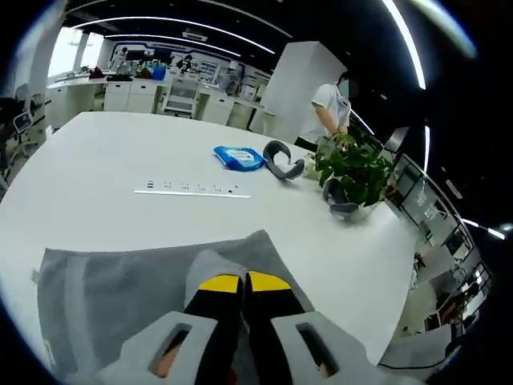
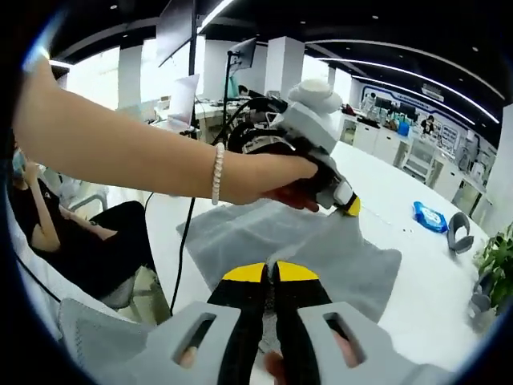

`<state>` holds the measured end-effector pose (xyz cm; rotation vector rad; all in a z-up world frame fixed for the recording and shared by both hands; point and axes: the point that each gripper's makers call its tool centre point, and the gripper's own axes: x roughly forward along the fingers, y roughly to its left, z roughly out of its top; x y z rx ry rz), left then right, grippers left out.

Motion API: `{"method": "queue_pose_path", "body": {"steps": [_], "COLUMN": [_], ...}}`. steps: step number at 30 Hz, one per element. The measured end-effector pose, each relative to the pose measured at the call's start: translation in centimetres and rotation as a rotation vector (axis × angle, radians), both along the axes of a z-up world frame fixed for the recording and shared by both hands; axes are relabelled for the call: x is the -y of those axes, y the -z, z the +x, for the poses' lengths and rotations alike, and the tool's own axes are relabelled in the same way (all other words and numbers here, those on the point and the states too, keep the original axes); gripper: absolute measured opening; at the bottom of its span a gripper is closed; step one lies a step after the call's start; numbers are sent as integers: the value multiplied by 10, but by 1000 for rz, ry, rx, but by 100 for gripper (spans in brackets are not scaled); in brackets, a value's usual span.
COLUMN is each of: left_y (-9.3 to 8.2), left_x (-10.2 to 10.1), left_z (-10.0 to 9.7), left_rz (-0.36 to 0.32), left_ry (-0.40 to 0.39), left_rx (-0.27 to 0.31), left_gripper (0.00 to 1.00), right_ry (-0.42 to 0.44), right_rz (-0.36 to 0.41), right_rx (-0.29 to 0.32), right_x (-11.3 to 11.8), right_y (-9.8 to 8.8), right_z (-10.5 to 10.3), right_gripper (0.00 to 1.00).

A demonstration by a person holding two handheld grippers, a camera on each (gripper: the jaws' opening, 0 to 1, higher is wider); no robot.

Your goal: Fold the towel on the table until its edges align and the towel forms a compact rectangular stack.

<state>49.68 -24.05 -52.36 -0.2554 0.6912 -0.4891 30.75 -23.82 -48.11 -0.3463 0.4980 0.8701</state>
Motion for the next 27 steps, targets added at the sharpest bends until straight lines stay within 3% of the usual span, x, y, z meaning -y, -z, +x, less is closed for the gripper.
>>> {"method": "queue_pose_path", "body": {"steps": [8,19,27], "left_y": [3,-2,-12], "left_x": [-23,-61,-74], "left_z": [8,19,23], "left_rz": [-27,0,23], "left_ry": [-41,-79,-76], "left_rx": [-8,9,47], "left_gripper": [2,2,2], "right_ry": [-26,-80,-117], "right_rz": [-7,4,-3], "right_rx": [13,12,18], "right_x": [-20,-50,-65], "right_y": [-3,-6,-8], "right_z": [1,8,10], "right_gripper": [1,1,1]}}
